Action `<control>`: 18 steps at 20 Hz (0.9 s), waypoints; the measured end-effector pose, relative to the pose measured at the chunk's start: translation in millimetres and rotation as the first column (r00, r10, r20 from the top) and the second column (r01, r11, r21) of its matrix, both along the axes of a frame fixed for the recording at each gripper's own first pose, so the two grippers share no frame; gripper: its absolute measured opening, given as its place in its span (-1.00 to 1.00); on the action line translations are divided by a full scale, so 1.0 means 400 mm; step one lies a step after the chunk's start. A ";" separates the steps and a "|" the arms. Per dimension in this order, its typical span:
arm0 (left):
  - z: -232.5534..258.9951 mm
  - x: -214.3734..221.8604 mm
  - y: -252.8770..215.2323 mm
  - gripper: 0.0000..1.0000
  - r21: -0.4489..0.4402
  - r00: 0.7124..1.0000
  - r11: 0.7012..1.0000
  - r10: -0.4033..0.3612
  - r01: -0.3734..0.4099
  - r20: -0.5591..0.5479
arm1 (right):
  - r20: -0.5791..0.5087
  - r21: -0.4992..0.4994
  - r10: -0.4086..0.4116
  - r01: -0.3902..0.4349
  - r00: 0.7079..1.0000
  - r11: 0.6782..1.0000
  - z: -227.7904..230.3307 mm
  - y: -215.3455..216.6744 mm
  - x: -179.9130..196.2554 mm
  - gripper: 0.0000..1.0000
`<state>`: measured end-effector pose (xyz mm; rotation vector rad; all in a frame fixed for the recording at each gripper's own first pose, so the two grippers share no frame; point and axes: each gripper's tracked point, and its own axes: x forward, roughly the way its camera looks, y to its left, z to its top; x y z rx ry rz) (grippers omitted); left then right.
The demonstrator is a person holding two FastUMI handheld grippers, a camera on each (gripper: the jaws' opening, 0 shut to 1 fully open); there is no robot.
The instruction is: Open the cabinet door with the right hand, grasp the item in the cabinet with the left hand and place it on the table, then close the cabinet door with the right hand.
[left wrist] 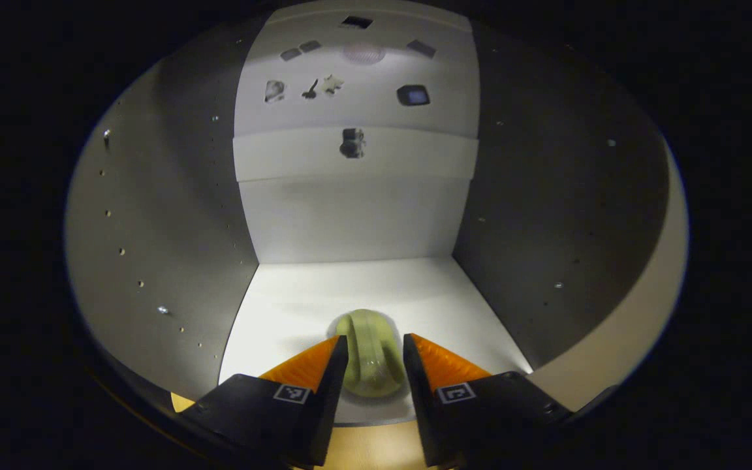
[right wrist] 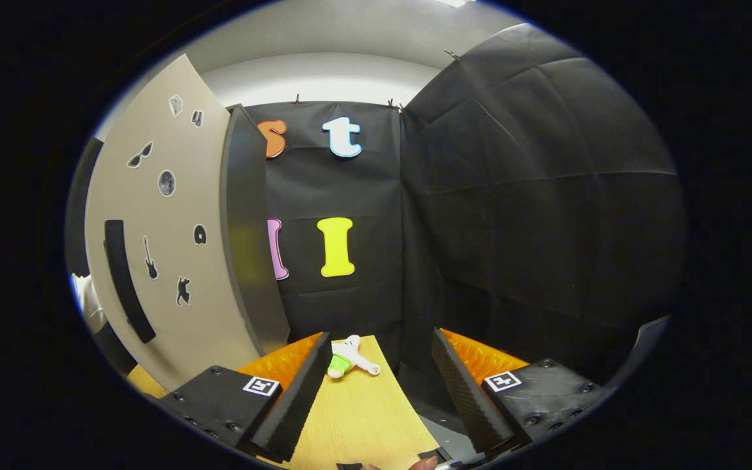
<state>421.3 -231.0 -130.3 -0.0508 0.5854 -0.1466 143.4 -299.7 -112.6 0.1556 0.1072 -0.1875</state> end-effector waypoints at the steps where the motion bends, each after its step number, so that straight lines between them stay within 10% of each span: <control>1: -0.013 0.016 0.002 0.05 0.003 1.000 1.000 0.004 -0.004 -0.011 | -0.005 -0.005 -0.006 0.006 1.000 1.000 -0.007 -0.012 0.004 0.95; 11: -0.059 0.042 0.006 -0.55 0.083 0.999 0.996 -0.012 0.015 -0.041 | -0.040 0.007 -0.033 0.033 0.999 0.999 -0.045 -0.049 0.025 0.96; 18: 0.036 -0.041 0.021 -0.58 0.077 0.996 0.995 -0.074 0.070 0.045 | -0.016 -0.009 -0.029 0.029 0.999 1.000 -0.003 0.004 0.008 0.96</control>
